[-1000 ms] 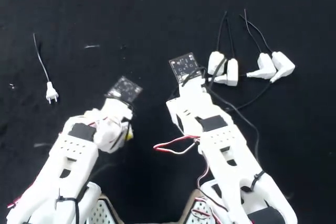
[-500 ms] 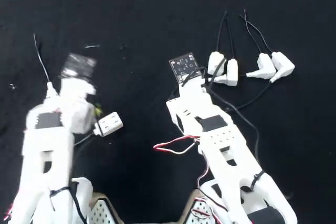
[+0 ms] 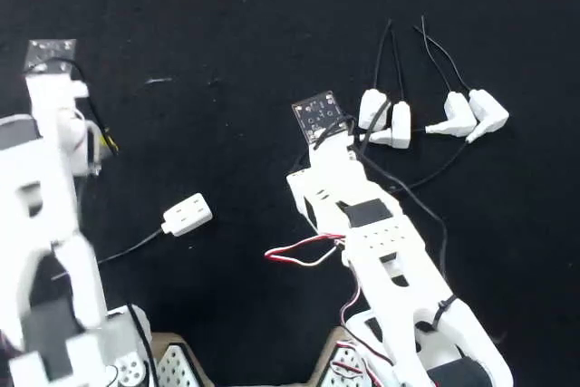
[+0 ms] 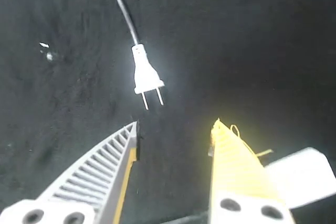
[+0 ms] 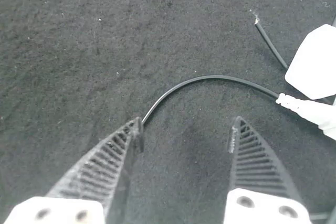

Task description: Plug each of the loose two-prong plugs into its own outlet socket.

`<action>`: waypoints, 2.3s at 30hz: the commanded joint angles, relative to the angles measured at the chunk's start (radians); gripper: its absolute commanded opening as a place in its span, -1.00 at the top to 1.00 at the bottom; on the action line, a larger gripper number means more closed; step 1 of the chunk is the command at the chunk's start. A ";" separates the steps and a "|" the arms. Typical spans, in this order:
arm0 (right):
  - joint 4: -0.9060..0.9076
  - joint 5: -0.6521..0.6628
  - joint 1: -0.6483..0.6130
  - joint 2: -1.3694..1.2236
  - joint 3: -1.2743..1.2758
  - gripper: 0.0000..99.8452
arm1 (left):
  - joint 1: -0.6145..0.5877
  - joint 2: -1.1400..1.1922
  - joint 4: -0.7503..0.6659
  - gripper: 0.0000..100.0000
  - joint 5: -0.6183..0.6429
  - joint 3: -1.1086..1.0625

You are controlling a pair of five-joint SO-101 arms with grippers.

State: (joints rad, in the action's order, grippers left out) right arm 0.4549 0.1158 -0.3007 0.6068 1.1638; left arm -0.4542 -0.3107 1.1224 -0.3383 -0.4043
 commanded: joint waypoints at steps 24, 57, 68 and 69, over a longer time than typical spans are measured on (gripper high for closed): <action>0.005 -0.008 0.018 0.041 -0.033 0.51 | -0.062 0.913 0.005 0.55 0.043 0.806; 0.130 -0.008 0.026 0.125 -0.067 0.51 | 0.248 1.016 0.638 0.94 0.299 1.271; 0.586 0.100 0.149 0.573 -0.122 0.51 | 0.455 0.649 0.637 0.94 0.301 0.981; 0.600 0.135 0.195 0.604 -0.113 0.51 | 0.486 0.600 0.634 0.94 0.299 0.941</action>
State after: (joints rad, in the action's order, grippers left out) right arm 0.9920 0.1695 -0.2102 1.1070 1.0917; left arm -0.0660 0.5224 1.7484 -0.0407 0.6391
